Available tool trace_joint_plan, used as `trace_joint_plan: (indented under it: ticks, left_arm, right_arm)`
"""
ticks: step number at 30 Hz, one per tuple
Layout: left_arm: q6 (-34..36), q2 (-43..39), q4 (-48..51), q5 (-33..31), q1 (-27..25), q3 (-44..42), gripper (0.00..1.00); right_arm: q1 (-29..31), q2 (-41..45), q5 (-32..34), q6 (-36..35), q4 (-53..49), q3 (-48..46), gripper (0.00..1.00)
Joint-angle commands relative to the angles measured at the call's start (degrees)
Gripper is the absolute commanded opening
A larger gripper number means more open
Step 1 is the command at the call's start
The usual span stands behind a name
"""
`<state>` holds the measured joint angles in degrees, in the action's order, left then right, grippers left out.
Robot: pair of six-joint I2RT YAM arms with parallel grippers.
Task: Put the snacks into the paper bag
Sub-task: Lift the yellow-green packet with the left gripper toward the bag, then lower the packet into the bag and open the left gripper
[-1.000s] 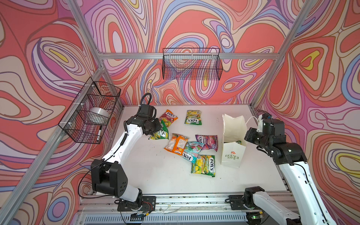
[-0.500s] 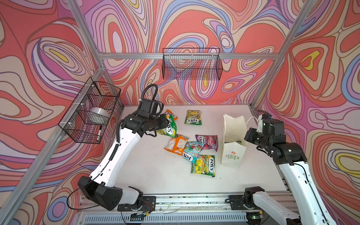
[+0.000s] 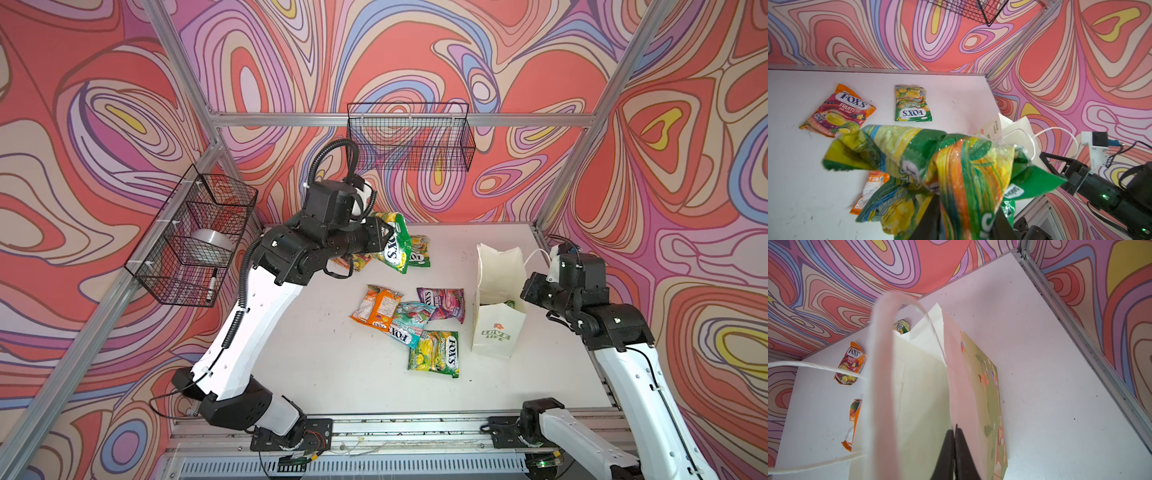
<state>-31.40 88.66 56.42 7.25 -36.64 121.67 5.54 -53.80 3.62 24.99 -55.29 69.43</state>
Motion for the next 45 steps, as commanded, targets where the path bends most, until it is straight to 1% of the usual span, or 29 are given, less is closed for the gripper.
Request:
trace_joint_plan:
  ticks: [1, 7, 12, 16, 23, 26, 31, 34, 37, 41, 43, 45]
  left_arm:
    - [1.9, 3.6, 0.0, -0.6, -3.5, 6.7, 0.29]
    - [2.3, 12.1, -3.6, 0.9, -11.2, 17.2, 0.30]
    - [1.9, 19.8, -6.0, 2.9, -16.3, 25.6, 0.30]
    - [1.2, 23.3, -10.2, 4.4, -19.5, 25.5, 0.30]
    - [-3.7, 28.3, -18.4, 8.3, -21.0, 25.4, 0.30]
    - [-6.4, 30.6, -22.4, 11.6, -21.0, 25.2, 0.30]
    - [-11.0, 31.4, -29.2, 15.6, -21.0, 24.0, 0.30]
    - [-11.2, 29.5, -30.3, 14.6, -21.1, 23.5, 0.30]
    - [-9.2, 26.0, -30.6, 12.1, -21.3, 22.3, 0.30]
    - [-8.2, 20.4, -37.1, 9.8, -21.6, 14.4, 0.31]
    - [-8.6, 20.2, -38.7, 9.1, -21.6, 12.8, 0.32]
    - [-9.8, 21.7, -38.7, 10.5, -21.5, 13.5, 0.32]
  right_arm:
    - [-0.2, 0.0, 0.3, 0.2, 0.1, 1.7, 0.00]
    - [-0.2, 0.3, -0.2, 0.4, 0.0, 1.3, 0.00]
    - [-0.2, 1.0, -0.5, 0.2, -0.1, 0.8, 0.00]
    - [-0.2, 1.1, -1.7, 0.4, 0.1, 0.4, 0.00]
    - [-0.2, 1.3, -2.3, 0.9, 0.5, 0.2, 0.00]
    - [-0.3, 1.4, -2.6, 1.2, 0.7, 0.0, 0.00]
    - [-0.2, 1.6, -2.8, 1.4, 0.5, -0.1, 0.00]
    - [-0.2, 1.9, -2.7, 1.4, 0.4, -0.3, 0.00]
    - [-0.2, 1.9, -2.5, 1.4, 0.4, -0.5, 0.00]
    - [-0.3, 2.0, -2.5, 1.4, 0.5, -0.9, 0.00]
    - [-0.2, 2.0, -2.3, 1.5, 0.5, -1.0, 0.00]
    - [-0.2, 2.1, -2.4, 1.5, 0.5, -1.0, 0.00]
